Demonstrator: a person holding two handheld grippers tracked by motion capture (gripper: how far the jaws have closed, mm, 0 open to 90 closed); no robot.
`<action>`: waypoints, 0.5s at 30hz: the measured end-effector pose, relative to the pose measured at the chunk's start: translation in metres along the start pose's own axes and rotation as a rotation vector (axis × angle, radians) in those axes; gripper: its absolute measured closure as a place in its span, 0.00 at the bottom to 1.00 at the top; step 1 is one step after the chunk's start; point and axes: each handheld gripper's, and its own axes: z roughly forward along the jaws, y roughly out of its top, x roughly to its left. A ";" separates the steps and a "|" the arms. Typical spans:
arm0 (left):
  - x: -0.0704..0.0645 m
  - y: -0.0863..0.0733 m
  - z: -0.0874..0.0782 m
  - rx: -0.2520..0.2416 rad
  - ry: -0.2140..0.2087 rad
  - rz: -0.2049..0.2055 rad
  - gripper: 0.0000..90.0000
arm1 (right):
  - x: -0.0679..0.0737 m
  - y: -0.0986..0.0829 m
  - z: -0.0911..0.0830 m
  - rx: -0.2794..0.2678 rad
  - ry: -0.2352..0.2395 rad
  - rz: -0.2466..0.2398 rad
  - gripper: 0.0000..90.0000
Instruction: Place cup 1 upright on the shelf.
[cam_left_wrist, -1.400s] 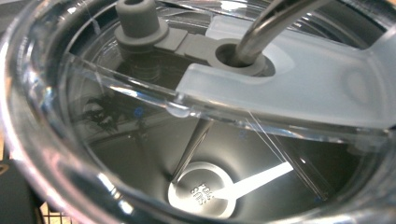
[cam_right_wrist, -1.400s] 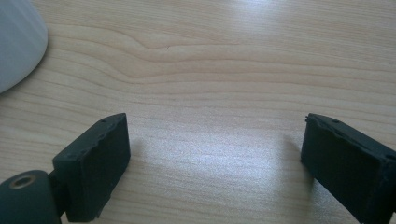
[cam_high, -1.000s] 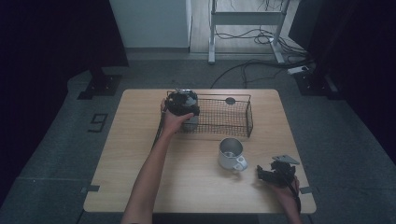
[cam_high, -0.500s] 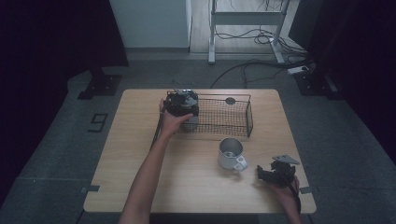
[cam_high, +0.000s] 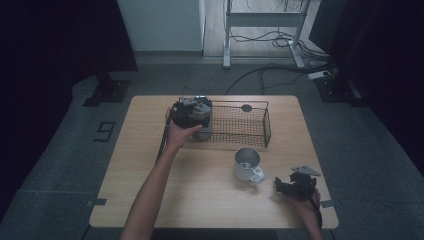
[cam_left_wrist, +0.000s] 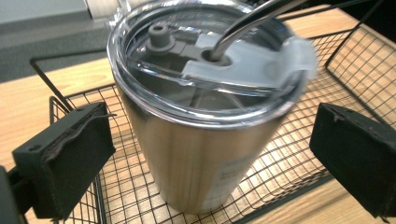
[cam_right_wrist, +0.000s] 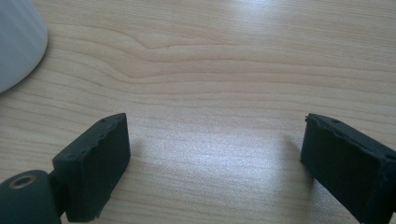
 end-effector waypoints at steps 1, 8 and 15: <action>-0.001 0.000 -0.002 -0.001 -0.005 0.004 0.00 | 0.000 0.000 0.000 0.000 0.000 0.000 0.09; -0.007 -0.005 -0.019 -0.022 -0.030 0.024 0.00 | 0.000 0.000 0.000 0.000 0.000 0.000 0.09; -0.005 -0.018 -0.037 -0.027 -0.058 0.027 0.00 | 0.000 0.001 0.001 0.001 -0.003 0.004 0.09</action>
